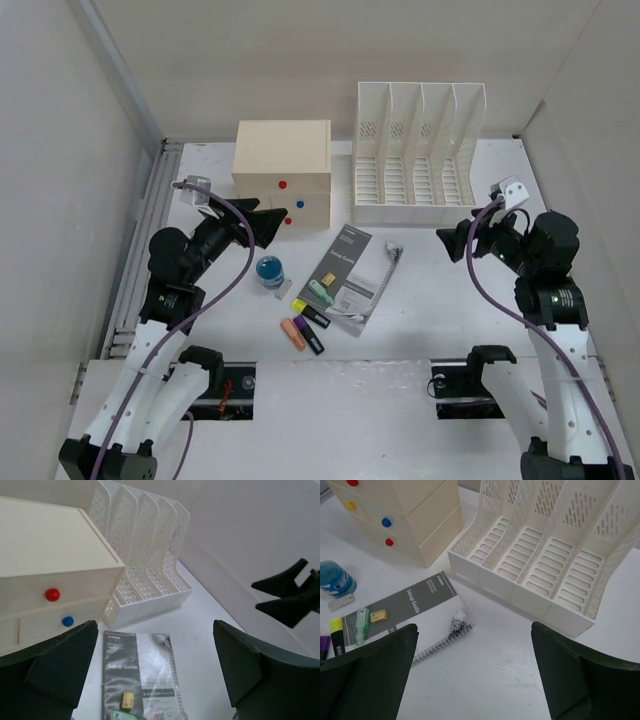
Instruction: Organize the desk
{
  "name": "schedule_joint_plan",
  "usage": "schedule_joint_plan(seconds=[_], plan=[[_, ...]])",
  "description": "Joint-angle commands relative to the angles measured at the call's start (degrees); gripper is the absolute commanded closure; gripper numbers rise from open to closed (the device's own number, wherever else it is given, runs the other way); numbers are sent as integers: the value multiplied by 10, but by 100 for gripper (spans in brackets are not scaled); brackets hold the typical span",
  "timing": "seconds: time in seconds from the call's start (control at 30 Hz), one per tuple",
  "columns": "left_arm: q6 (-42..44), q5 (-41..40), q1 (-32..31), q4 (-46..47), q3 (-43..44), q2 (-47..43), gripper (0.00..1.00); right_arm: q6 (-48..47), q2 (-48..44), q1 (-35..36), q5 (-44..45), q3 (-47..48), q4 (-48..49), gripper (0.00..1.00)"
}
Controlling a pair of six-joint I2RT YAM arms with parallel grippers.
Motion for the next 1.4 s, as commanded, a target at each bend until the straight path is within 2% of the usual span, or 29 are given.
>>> schedule_joint_plan(seconds=[0.0,0.03,0.13,0.23,0.33,0.37,0.47,0.5,0.6,0.63,0.73,0.83,0.9,1.0,1.03,1.07,1.1,1.13,1.17,1.23,1.37], plan=[[-25,82,-9,33,-16,-18,0,-8,-31,-2,-21,-43,49,0],[-34,82,-9,33,-26,-11,0,-30,-43,-2,-76,-54,50,0],[-60,65,-34,33,-41,4,2,-38,-33,-2,-119,-99,85,0],[-66,28,-56,15,-52,17,6,3,22,-2,-183,-105,129,0],[-71,-6,-56,15,-67,17,9,20,115,-2,-202,-85,146,0],[-76,-23,-56,15,-67,24,11,15,158,5,-197,-78,146,0],[-76,-48,-56,15,-60,57,14,-12,198,31,-163,-73,156,0],[-76,-62,-61,27,-60,69,14,-20,204,45,-125,-73,163,0],[-47,-121,-120,32,-38,138,14,-49,210,121,-45,-73,170,0],[-21,-181,-160,18,-13,174,14,-54,203,151,-11,-73,170,0],[16,-260,-211,16,5,201,14,-61,187,182,37,-73,170,0],[48,-326,-268,17,12,217,17,-86,200,209,44,-67,153,0],[55,-355,-294,1,17,226,23,-100,209,235,62,-67,147,6],[61,-361,-301,22,1,240,36,-84,225,240,68,-55,147,31],[61,-361,-301,22,-4,247,40,-56,231,230,68,-48,147,50],[61,-355,-301,31,-4,247,48,-43,239,218,61,-48,153,57],[67,-355,-308,43,-10,261,51,-31,245,193,42,-48,153,58],[76,-355,-316,48,-10,266,52,-17,259,180,30,-57,153,35],[76,-355,-316,48,-10,273,52,-12,259,168,19,-64,153,19],[95,-355,-331,60,-5,298,53,-6,275,138,1,-70,153,17],[108,-363,-346,82,7,345,58,19,299,107,-29,-82,164,2]])
